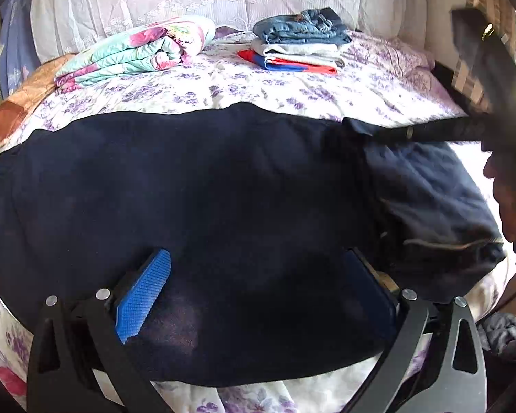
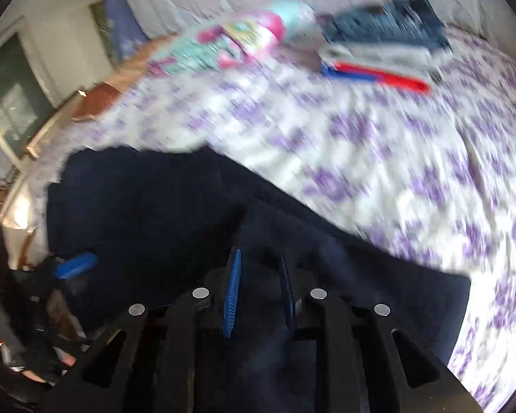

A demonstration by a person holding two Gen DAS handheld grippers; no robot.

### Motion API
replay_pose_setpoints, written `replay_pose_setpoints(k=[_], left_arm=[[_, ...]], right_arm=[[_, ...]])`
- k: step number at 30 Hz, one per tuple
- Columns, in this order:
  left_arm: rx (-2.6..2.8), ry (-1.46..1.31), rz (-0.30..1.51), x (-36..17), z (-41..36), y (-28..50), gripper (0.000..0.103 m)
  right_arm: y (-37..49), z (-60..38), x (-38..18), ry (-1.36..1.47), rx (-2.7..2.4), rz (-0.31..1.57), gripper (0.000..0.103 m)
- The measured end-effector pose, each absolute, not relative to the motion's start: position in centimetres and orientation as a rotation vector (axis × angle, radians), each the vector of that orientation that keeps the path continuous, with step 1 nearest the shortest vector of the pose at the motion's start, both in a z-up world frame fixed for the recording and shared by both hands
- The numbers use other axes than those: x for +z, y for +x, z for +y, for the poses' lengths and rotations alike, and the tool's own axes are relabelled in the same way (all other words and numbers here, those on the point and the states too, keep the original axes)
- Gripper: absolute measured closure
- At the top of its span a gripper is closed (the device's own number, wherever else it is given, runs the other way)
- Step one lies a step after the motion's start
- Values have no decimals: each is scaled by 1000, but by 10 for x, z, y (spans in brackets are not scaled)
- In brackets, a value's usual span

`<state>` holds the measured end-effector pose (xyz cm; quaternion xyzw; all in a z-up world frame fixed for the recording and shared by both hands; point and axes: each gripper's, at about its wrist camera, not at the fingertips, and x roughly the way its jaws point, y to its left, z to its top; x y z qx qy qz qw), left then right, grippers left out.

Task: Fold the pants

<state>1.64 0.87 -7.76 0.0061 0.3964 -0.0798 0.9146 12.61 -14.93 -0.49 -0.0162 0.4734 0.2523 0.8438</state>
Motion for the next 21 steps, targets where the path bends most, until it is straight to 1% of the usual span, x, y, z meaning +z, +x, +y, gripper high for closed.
replay_pose_setpoints(k=[2, 4, 5, 6, 7, 8, 10, 12, 14, 17, 19, 21], left_arm=[[-186, -8, 814, -75, 8, 17, 5], [-194, -12, 843, -80, 7, 22, 5], [-184, -11, 837, -78, 8, 20, 5], [-169, -13, 823, -73, 11, 17, 5], [-148, -30, 774, -58, 21, 7, 5], [-135, -47, 736, -46, 30, -3, 5], [-84, -72, 654, -17, 57, -26, 5], [-18, -124, 661, -3, 94, -37, 5], [40, -261, 728, -8, 143, -39, 5], [142, -483, 823, -35, 206, -36, 5], [135, -582, 821, -46, 224, -34, 5], [124, -605, 822, -55, 229, -24, 5]], right_arm=[[130, -137, 4, -89, 546, 973, 81], [145, -128, -32, -121, 522, 1131, 80], [148, -123, -47, -149, 523, 1164, 80], [142, -115, -42, -229, 523, 1110, 80], [139, -106, -34, -300, 510, 1113, 78], [137, -101, -25, -306, 513, 1111, 75], [129, -85, 13, -270, 648, 1040, 64], [124, -59, 55, -317, 726, 897, 26], [128, -26, 82, -354, 823, 817, 10], [151, 29, 95, -350, 975, 837, 10], [171, 77, 89, -349, 1073, 900, 9], [184, 122, 78, -375, 1111, 936, 9]])
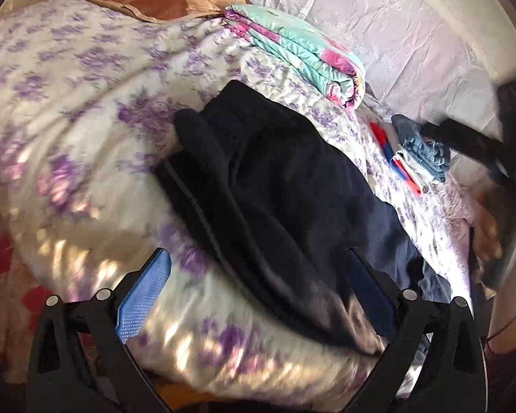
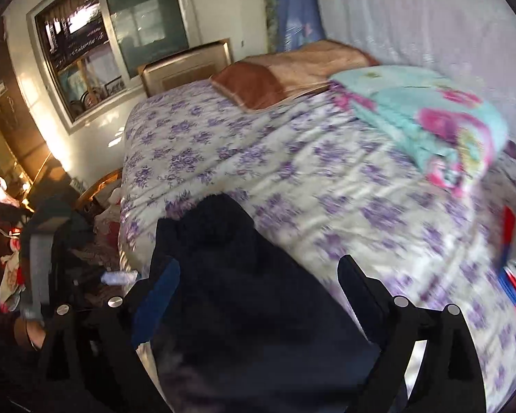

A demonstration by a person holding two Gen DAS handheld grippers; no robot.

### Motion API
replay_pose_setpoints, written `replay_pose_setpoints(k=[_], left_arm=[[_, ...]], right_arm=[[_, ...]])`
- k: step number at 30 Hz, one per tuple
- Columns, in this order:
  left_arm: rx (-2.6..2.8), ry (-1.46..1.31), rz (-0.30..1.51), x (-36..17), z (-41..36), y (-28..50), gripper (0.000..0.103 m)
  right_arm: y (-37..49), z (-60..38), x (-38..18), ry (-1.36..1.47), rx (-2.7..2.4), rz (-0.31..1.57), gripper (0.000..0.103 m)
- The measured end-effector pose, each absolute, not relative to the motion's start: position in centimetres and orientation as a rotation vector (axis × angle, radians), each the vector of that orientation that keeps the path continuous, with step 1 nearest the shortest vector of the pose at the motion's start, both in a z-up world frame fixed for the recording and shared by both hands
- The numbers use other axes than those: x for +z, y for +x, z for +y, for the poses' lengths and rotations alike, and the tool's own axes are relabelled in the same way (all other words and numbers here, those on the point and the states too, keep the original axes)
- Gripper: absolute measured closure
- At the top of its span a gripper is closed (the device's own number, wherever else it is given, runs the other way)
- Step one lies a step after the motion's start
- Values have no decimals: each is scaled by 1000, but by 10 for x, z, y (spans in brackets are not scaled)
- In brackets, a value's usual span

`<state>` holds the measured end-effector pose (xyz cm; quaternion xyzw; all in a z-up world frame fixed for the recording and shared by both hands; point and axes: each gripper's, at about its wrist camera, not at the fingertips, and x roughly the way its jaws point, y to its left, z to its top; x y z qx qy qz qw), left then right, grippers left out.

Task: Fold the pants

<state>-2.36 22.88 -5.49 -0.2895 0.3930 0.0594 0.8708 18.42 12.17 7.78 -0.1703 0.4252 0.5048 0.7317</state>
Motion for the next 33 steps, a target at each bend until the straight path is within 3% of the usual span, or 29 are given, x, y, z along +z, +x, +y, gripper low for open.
replay_pose_setpoints(k=[8, 10, 12, 13, 15, 21, 26, 28, 30, 33], left_arm=[[165, -631, 803, -72, 232, 5, 5], [164, -606, 799, -73, 229, 9, 5], [173, -571, 778, -69, 223, 6, 29], [165, -569, 768, -67, 221, 4, 62], [100, -608, 747, -59, 220, -2, 71], [-69, -356, 591, 23, 131, -34, 75], [-356, -95, 601, 52, 8, -51, 70], [-481, -37, 691, 38, -33, -48, 57], [-533, -23, 774, 24, -54, -44, 53], [-553, -27, 828, 14, -60, -37, 49]], right_arm=[[202, 230, -7, -482, 1190, 1138, 12], [200, 238, -36, -482, 1235, 1232, 57], [198, 234, -32, -429, 1274, 1210, 75], [195, 228, -23, -435, 1300, 1159, 77], [194, 200, 5, -366, 1356, 1054, 79], [188, 40, 102, -87, 1461, 761, 80], [157, -143, 119, 85, 1364, 600, 77], [142, -216, 93, 132, 1212, 647, 64], [125, -278, 54, 138, 957, 737, 26], [96, -353, 13, 280, 755, 841, 24]])
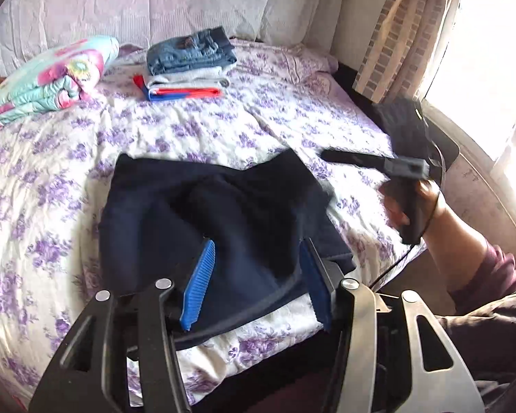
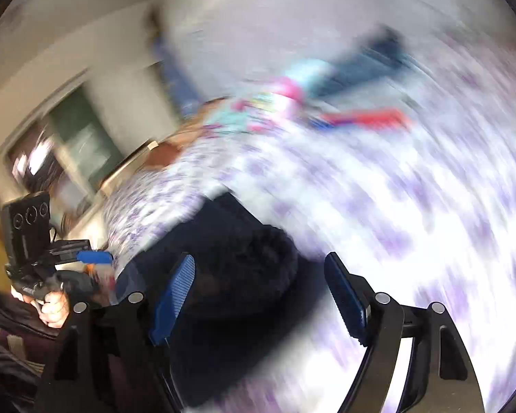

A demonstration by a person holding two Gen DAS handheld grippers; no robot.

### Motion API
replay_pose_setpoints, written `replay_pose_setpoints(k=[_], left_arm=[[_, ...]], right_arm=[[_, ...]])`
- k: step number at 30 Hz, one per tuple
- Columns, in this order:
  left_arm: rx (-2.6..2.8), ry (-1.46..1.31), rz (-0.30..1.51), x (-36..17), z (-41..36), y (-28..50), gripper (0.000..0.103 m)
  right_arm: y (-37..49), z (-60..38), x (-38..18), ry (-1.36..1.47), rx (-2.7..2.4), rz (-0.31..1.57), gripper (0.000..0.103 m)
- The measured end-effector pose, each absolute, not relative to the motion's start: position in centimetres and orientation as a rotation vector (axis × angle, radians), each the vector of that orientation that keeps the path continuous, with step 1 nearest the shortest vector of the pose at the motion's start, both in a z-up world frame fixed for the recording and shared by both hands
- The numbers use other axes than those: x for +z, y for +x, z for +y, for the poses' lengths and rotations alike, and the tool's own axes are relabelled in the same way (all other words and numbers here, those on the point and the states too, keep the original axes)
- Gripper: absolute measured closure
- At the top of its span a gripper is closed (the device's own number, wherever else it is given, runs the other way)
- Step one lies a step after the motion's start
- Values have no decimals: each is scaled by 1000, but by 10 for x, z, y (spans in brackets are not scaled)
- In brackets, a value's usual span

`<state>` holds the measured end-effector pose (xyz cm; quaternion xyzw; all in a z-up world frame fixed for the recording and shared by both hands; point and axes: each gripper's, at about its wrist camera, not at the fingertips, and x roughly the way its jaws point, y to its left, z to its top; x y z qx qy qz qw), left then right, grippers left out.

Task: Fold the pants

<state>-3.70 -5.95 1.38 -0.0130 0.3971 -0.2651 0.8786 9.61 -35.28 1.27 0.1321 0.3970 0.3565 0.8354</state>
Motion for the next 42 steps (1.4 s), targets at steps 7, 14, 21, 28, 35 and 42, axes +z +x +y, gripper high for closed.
replay_pose_setpoints(k=[7, 14, 21, 28, 35, 42], left_arm=[[-482, 23, 848, -11, -66, -5, 32], [-456, 8, 883, -58, -67, 23, 24], [-533, 32, 828, -40, -88, 14, 23], [-500, 76, 866, -51, -94, 18, 22], [-412, 32, 784, -18, -40, 6, 5], [-384, 3, 887, -78, -40, 19, 4]], right_arm=[[57, -362, 20, 493, 729, 853, 9], [60, -272, -4, 147, 592, 1001, 67], [46, -293, 43, 194, 623, 894, 87], [48, -310, 3, 246, 458, 985, 66], [39, -273, 82, 232, 633, 739, 62], [92, -245, -8, 174, 522, 986, 65]])
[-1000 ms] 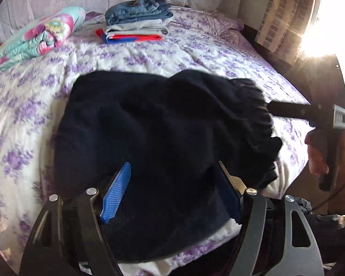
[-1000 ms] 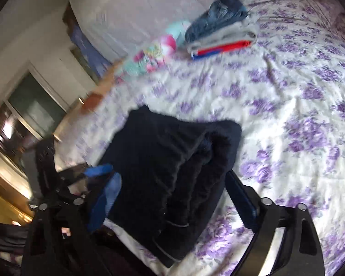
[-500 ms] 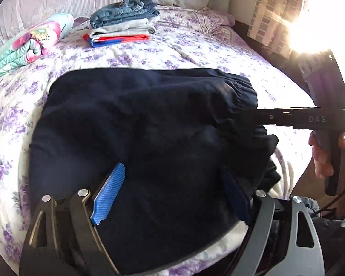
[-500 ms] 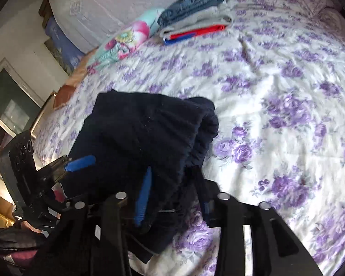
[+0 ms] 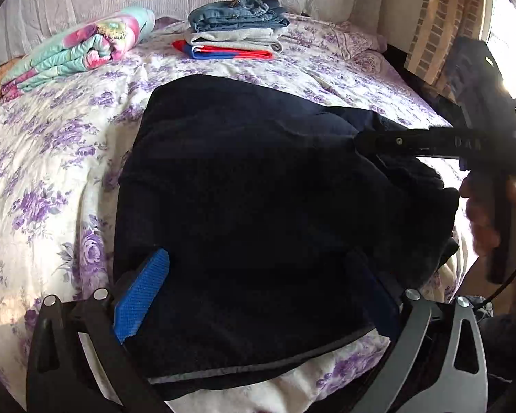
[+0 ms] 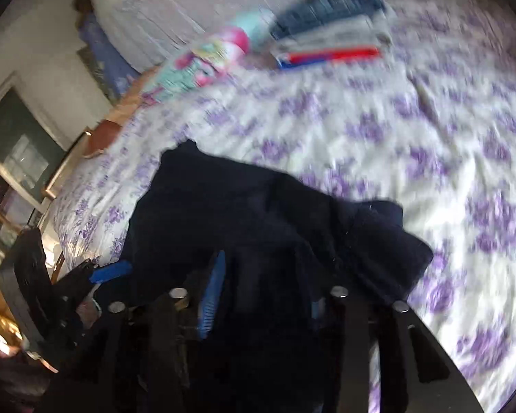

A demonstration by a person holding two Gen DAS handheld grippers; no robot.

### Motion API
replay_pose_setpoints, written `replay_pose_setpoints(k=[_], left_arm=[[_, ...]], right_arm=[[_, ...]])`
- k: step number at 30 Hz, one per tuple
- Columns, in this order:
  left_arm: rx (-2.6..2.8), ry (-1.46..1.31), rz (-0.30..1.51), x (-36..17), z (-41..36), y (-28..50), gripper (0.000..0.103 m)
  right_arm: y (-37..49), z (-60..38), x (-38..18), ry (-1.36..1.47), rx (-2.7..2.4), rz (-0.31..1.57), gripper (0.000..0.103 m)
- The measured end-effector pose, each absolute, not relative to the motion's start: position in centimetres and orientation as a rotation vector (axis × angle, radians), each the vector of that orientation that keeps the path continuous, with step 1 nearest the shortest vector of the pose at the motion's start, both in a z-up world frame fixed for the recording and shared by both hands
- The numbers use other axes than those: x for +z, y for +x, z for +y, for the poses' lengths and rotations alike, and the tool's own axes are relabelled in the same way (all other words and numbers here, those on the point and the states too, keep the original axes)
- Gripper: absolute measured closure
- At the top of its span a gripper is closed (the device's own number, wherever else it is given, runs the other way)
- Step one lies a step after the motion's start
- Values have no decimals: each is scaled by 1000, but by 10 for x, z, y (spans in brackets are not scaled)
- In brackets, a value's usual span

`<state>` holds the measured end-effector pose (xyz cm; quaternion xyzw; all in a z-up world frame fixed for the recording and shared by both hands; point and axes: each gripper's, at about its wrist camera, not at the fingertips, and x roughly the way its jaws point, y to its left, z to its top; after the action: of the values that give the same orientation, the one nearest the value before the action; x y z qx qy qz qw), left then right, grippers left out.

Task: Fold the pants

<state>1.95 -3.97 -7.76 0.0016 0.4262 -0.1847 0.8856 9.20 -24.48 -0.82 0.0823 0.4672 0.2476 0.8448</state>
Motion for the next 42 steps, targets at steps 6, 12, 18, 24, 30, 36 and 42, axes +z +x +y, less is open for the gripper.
replay_pose_setpoints(k=[6, 12, 18, 24, 30, 36, 42], left_arm=[[-425, -91, 825, -19, 11, 25, 5], [-415, -186, 877, -18, 51, 62, 5], [-590, -5, 941, -51, -31, 34, 5], [-544, 18, 881, -83, -36, 13, 4], [-555, 23, 871, -71, -31, 3, 5], [-524, -47, 795, -15, 31, 11, 5], [-589, -194, 1009, -54, 51, 65, 5]], right_arm=[[40, -290, 62, 248, 494, 761, 3], [36, -318, 65, 303, 484, 760, 15], [115, -207, 65, 312, 823, 950, 79], [205, -94, -16, 190, 825, 1304, 95], [217, -119, -21, 247, 747, 1216, 92], [122, -251, 67, 296, 612, 860, 6], [57, -343, 25, 331, 409, 933, 4]])
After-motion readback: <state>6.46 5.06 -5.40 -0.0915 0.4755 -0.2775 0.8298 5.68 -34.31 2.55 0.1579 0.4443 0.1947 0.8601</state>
